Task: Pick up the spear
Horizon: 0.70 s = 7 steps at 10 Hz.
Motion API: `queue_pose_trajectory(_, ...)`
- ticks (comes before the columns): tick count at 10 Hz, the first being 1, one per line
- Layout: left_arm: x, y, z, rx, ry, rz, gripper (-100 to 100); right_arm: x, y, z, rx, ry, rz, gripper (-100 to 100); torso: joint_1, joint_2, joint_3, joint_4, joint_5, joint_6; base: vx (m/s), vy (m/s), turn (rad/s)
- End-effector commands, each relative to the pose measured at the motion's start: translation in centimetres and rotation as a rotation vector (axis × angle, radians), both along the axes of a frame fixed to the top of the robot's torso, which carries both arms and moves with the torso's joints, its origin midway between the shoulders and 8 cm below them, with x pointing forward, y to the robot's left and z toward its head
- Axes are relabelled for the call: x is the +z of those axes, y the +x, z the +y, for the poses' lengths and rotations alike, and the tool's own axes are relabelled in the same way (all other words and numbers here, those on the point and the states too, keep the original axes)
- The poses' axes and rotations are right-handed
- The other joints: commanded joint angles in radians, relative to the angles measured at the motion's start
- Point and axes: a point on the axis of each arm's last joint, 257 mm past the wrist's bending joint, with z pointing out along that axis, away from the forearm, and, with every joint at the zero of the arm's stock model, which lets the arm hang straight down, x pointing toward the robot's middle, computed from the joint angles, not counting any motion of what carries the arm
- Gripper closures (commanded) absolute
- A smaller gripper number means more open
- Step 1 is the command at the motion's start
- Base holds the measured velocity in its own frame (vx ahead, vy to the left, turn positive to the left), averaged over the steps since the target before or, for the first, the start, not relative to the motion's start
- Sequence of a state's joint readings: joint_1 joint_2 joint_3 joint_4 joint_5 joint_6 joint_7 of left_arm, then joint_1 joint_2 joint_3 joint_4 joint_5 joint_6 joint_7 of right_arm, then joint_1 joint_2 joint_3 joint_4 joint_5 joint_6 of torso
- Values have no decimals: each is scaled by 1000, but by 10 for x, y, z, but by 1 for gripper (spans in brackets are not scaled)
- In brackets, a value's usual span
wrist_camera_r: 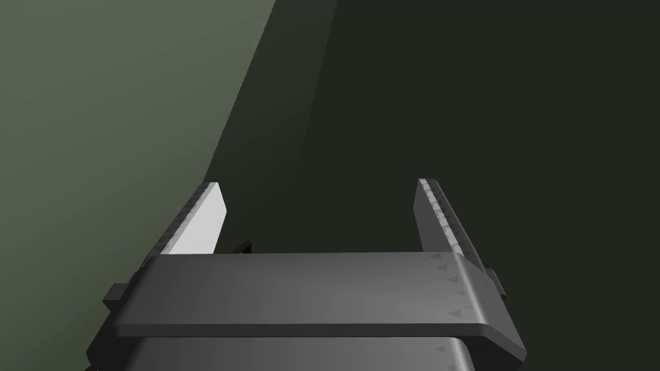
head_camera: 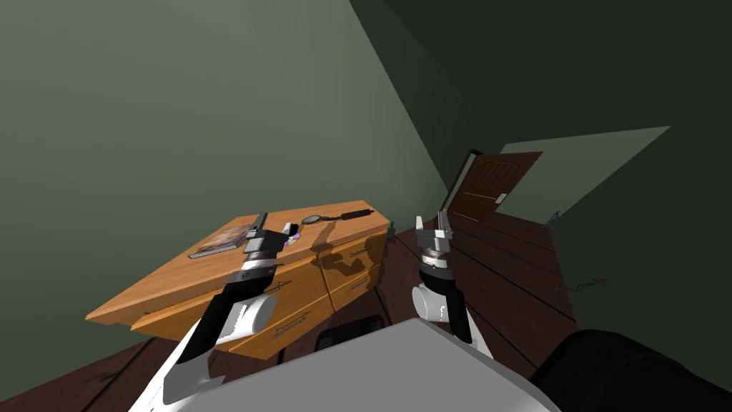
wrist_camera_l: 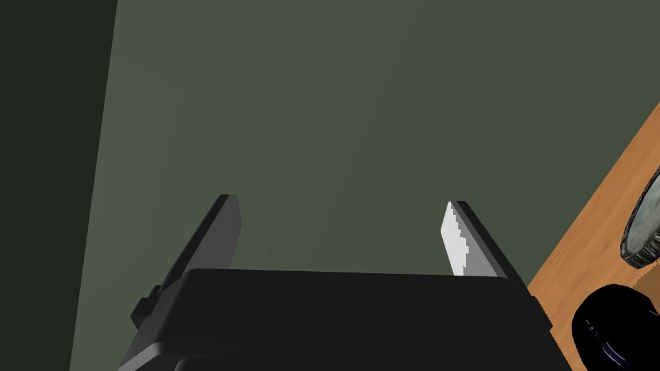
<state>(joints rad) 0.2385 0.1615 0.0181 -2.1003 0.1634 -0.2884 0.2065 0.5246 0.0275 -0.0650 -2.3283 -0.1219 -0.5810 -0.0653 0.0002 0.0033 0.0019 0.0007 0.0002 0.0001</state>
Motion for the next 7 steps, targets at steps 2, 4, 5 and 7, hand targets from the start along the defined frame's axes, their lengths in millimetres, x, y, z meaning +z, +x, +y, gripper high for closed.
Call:
queue_pose_trajectory(2, -5, 28, 3, -21, -34, 48, -100, 0, 0, 0, 0, 0, 0, 0, 0, -1, -1, 0, 0, 0, -39, 2, -12)
queue_pose_trajectory(4, -12, 46, 5, -33, -60, 89, -100, 0, 0, 0, 0, 0, 0, 0, 0, -1, -1, 0, 0, 0, -37, 6, -14)
queue_pose_trajectory(5, -5, 53, 0, -43, -60, 93, -100, 0, 0, 0, 0, 0, 0, 0, 0, -1, -1, 0, 0, 0, -38, 6, -11)
queue_pose_trajectory(7, -10, 73, 0, -59, -87, 135, -100, 0, 0, 0, 0, 0, 0, 0, 0, -1, -1, 0, 0, 0, -35, 4, -16)
